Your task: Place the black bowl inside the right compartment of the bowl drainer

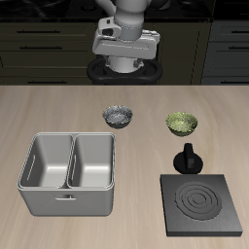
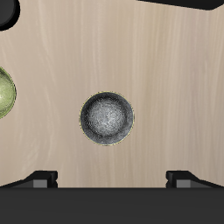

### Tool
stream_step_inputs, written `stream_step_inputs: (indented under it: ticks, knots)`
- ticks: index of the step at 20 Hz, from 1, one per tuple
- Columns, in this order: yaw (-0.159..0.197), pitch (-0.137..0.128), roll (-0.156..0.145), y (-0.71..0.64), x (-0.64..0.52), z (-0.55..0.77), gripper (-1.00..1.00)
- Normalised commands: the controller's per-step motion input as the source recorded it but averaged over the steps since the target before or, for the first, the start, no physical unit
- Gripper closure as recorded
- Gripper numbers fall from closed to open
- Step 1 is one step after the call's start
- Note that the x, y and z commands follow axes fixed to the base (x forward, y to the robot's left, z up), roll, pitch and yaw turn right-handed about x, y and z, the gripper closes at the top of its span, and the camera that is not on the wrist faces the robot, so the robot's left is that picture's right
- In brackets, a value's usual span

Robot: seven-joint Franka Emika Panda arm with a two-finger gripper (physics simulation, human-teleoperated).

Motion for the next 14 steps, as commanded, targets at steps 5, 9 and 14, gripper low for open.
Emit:
stream_step_inputs:
  ticks: [5, 9, 14]
  knots:
    - [-0.003, -0.02, -0.048, -0.29, -0.01, 0.08, -1.0]
    - [0.002, -0.002, -0.005, -0.06, -0.01, -0.01, -1.0]
    - [0.016, 0.006, 0.017, 0.01, 0.04, -0.25, -1.0]
